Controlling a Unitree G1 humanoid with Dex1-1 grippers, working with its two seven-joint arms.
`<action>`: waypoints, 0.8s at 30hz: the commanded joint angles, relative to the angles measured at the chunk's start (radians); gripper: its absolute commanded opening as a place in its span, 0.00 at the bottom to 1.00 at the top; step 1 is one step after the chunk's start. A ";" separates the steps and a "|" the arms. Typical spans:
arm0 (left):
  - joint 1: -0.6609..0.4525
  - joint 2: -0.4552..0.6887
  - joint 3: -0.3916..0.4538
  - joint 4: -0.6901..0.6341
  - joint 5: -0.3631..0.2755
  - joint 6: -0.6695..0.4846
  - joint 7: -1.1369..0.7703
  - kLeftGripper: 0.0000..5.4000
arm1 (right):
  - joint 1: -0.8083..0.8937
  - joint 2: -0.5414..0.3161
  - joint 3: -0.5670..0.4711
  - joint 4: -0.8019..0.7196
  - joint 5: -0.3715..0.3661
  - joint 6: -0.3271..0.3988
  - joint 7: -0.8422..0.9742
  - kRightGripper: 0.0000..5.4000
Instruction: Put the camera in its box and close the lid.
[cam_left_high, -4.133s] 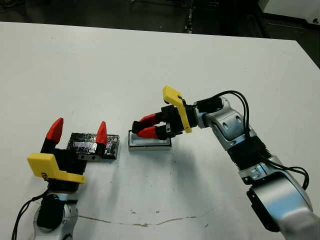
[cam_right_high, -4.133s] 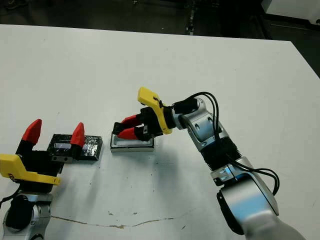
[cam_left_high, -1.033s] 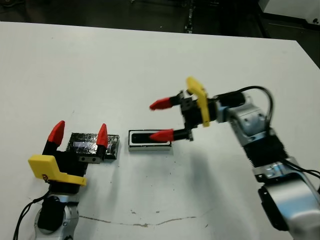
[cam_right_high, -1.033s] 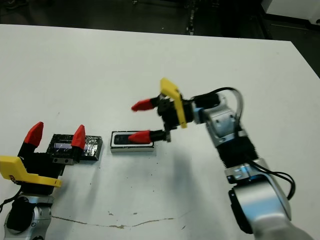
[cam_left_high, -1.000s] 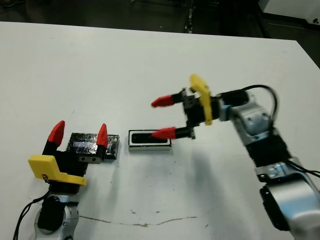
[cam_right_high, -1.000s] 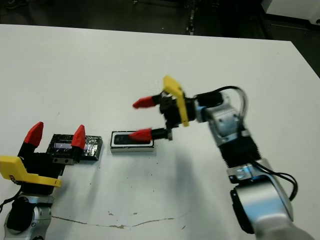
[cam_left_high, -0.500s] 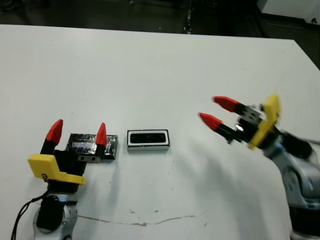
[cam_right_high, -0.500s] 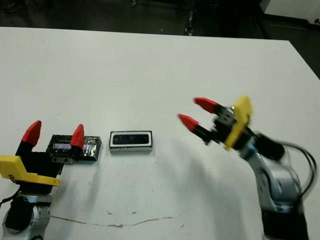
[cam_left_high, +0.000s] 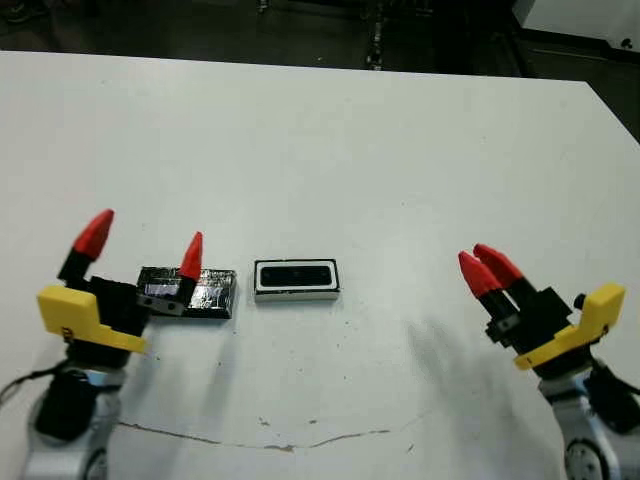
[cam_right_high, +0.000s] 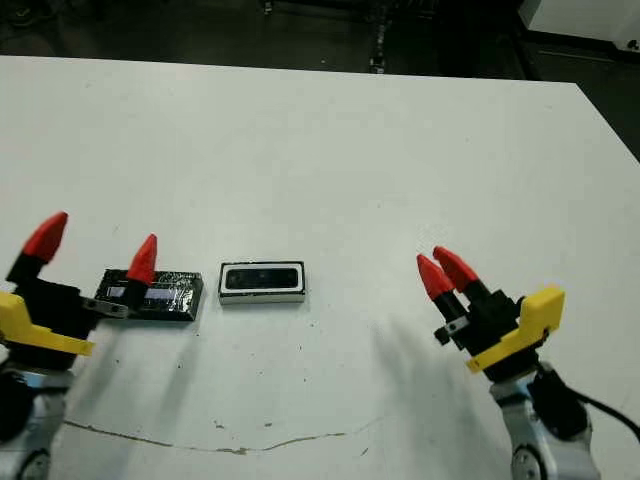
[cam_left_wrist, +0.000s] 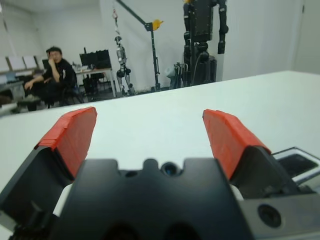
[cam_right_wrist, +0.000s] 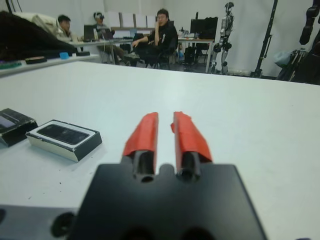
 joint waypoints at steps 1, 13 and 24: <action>-0.056 0.177 0.064 0.030 -0.099 0.082 -0.174 1.00 | 0.001 -0.005 0.003 0.029 0.015 -0.028 0.002 0.06; -0.444 0.685 -0.026 0.365 -0.149 0.172 -0.843 1.00 | 0.020 -0.020 0.017 0.019 0.028 -0.017 -0.032 0.00; -0.723 0.571 -0.225 0.645 -0.263 0.012 -1.256 1.00 | 0.028 -0.021 0.018 0.024 0.028 -0.017 -0.044 0.00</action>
